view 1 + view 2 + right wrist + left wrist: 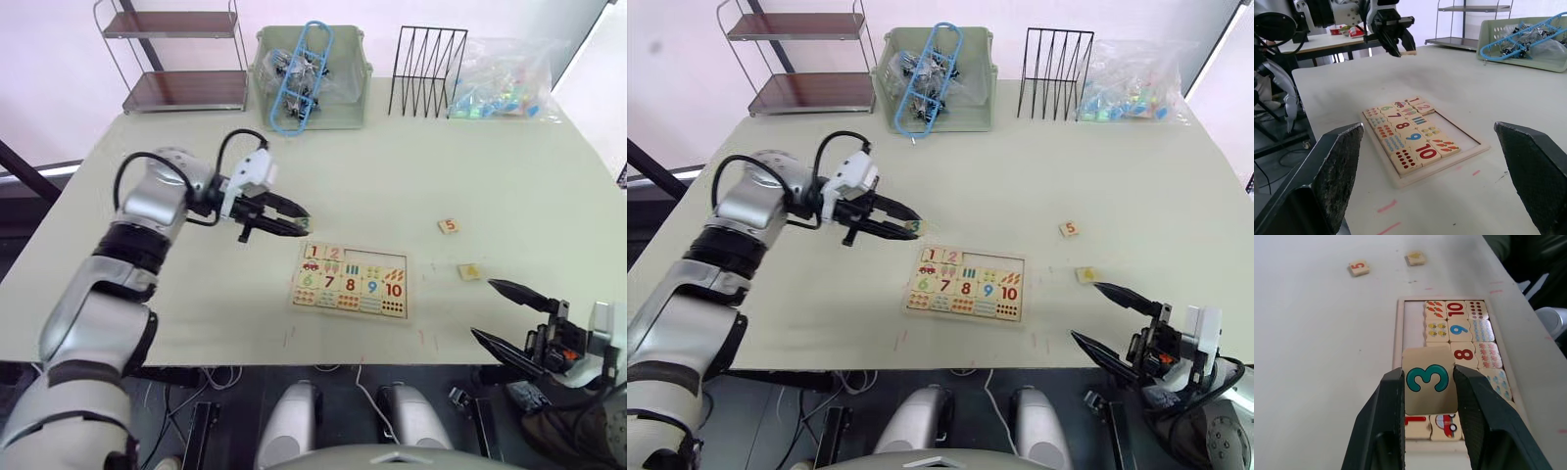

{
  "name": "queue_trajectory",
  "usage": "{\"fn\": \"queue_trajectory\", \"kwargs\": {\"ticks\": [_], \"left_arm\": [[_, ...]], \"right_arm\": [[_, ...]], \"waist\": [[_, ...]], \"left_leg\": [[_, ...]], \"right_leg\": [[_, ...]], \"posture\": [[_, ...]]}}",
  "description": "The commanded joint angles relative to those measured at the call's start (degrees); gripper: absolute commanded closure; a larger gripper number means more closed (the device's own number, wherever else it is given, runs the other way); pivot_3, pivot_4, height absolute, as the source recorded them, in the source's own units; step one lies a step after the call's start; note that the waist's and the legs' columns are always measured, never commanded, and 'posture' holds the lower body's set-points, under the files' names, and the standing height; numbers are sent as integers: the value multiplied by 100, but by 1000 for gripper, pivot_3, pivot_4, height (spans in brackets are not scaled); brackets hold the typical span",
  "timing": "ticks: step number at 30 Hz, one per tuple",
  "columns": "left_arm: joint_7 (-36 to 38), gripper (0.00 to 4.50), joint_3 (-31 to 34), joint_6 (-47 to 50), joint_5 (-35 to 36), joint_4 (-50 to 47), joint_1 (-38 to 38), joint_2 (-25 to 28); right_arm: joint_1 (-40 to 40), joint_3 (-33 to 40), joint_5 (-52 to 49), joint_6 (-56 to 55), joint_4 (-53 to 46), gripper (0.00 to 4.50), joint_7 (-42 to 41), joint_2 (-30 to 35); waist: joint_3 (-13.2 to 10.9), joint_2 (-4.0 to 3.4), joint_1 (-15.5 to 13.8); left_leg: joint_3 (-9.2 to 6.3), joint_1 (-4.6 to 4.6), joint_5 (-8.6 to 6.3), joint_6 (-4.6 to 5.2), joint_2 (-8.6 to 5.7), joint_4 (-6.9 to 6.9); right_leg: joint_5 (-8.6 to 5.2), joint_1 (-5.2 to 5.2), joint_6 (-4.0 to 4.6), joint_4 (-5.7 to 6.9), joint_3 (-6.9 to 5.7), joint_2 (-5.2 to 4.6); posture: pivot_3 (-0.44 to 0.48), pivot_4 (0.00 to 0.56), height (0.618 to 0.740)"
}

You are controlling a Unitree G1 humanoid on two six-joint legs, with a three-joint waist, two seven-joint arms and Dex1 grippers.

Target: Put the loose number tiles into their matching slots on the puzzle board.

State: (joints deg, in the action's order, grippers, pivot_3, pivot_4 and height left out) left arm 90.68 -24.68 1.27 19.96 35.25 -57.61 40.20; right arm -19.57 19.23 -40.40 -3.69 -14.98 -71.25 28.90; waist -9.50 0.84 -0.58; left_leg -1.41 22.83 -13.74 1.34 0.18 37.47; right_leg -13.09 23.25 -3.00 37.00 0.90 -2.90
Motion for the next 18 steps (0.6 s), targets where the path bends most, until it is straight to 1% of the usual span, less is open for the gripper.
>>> {"fn": "queue_trajectory", "kwargs": {"ticks": [1, 6, 10, 13, 16, 18], "left_arm": [[59, 3545, 212, -137, -300, -44, -283, -310], [-22, 3545, 165, 73, -693, -105, -415, -689], [-120, 3545, -48, 226, -1281, -162, -485, -795], [-195, 3545, -69, 645, -1459, -361, -577, -997], [-244, 3545, -89, 769, -1653, -482, -582, -1099], [-374, 3545, -303, 977, -2030, -548, -593, -1159]], "right_arm": [[-23, 67, 14, -176, -176, 0, 69, -35], [-92, -2, 57, -253, -259, 0, 175, -99], [-173, -37, 89, -314, -335, 0, 233, -154], [-217, -43, 106, -348, -388, 0, 291, -187], [-237, -66, 124, -359, -432, 0, 333, -201], [-226, -64, 120, -371, -433, 0, 362, -198]], "waist": [[0, 1, -5], [0, 1, 18], [0, 1, 32], [0, 1, 37], [-1, 2, 19], [-1, 1, 20]], "left_leg": [[0, 0, 0, 0, 0, 0], [-2, 0, 0, 0, 0, 2], [-1, 0, 0, 0, 0, 2], [-3, 1, 0, 0, 0, 2], [-2, 2, 0, 0, -1, 3], [-2, 2, 0, 0, -1, 3]], "right_leg": [[0, 0, 0, 0, 0, 0], [0, 0, 0, 0, 1, 3], [0, 0, 0, 1, 2, 3], [0, 0, 0, 1, 1, 3], [0, 0, -1, 1, 1, 2], [0, 0, -1, 1, 2, 2]], "posture": [[0, 150, 740], [0, 150, 740], [0, 150, 740], [0, 150, 740], [0, 150, 740], [0, 150, 740]]}}
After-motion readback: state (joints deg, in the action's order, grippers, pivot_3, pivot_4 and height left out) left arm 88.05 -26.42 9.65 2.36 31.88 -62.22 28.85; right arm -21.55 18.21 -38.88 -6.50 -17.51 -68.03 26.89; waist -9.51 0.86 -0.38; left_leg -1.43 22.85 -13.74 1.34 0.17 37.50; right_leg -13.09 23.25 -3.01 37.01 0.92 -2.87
